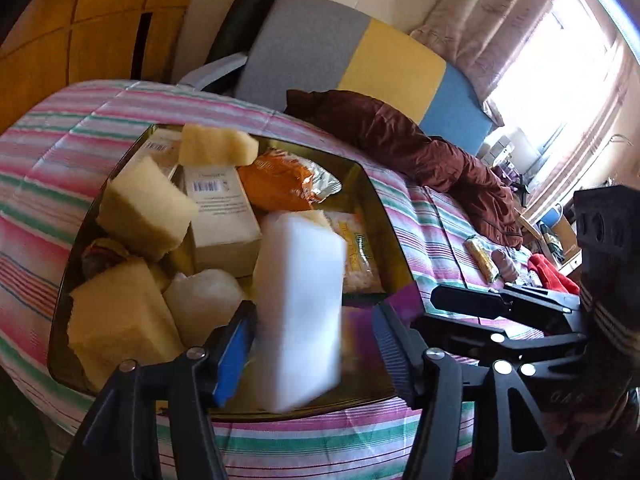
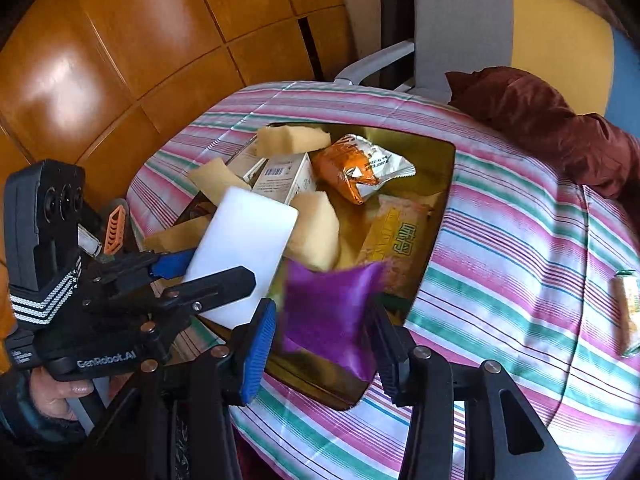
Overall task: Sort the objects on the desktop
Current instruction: 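Carry both items over the gold tray and open both tools to drop them, then withdraw both tools from the tray toward the remaining items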
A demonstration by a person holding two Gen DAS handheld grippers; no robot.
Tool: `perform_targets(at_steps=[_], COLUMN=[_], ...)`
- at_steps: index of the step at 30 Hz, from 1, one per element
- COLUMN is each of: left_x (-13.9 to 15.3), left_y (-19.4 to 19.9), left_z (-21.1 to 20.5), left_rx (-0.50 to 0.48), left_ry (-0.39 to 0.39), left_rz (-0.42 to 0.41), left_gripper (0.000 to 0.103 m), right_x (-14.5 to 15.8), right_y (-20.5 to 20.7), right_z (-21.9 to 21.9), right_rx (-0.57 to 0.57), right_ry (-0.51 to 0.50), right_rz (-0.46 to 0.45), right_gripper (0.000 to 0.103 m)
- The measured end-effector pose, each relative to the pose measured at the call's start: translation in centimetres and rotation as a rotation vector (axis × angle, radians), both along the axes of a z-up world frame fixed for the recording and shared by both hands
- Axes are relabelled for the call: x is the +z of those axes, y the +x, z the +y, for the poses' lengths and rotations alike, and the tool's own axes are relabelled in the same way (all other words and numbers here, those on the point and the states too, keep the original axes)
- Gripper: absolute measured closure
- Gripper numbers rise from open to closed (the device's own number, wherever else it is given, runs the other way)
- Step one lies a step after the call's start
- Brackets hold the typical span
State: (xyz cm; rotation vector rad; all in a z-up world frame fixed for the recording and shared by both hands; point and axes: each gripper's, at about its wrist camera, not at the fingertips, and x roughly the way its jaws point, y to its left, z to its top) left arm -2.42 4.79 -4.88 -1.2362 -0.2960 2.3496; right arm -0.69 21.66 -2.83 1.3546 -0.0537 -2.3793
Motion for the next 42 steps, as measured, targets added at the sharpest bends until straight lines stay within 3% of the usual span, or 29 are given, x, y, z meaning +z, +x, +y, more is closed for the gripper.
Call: perform_targets(at_steps=[3, 11, 24, 42], left_x=[-0.1, 1.6, 4.2, 6.7], left_y=[0.0, 0.9, 2.2, 3.4], left_z=[-0.6, 0.0, -0.1, 2.3], left_rx=[0.023, 0.035, 0.101, 0.047], left_ry=[-0.006, -0.105, -0.211, -0.255], left_rz=[-0.005, 0.088, 0.184, 0.272], left_gripper=[0.041, 0.041, 0.041, 0.041], right_x=[-0.6, -1.2, 0.2, 2.0], right_y=[0.0, 0.4, 1.9, 2.6], right_z=[-0.1, 0.4, 0.9, 6.5], right_rx=[0.001, -0.015, -0.036, -0.148], right_ry=[0.009, -0.002, 0.017, 0.106], right_rz=[-0.014, -0.029, 0.025, 0.056], right_gripper=[0.055, 0.054, 0.046, 0.041])
